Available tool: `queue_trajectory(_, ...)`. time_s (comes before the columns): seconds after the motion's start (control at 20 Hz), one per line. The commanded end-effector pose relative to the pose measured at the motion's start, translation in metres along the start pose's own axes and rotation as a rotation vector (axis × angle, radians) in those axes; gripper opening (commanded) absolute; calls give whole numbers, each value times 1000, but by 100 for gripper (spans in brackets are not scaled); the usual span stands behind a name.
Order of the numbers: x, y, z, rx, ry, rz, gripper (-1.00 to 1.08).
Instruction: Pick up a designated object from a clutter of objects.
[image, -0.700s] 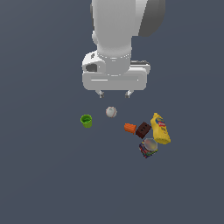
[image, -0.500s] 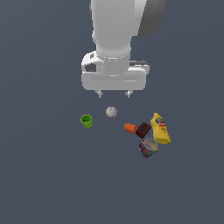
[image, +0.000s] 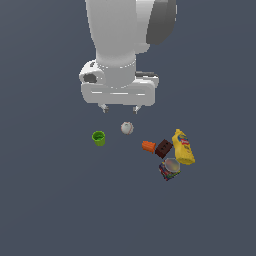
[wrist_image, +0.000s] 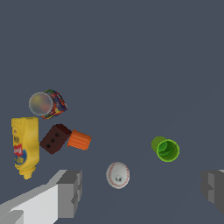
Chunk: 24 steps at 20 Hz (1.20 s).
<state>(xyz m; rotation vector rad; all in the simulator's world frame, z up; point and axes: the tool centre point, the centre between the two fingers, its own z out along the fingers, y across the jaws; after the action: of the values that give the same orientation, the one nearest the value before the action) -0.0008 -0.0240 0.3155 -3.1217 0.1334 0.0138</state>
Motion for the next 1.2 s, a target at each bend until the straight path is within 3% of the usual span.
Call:
queue_trajectory(0.0,0,-1,1,0,0,-5,100)
queue_trajectory(0.55,-9,-2,31,-3,1,-121,100)
queue_trajectory(1.15,-40,-3,101,-9,2,-414,100)
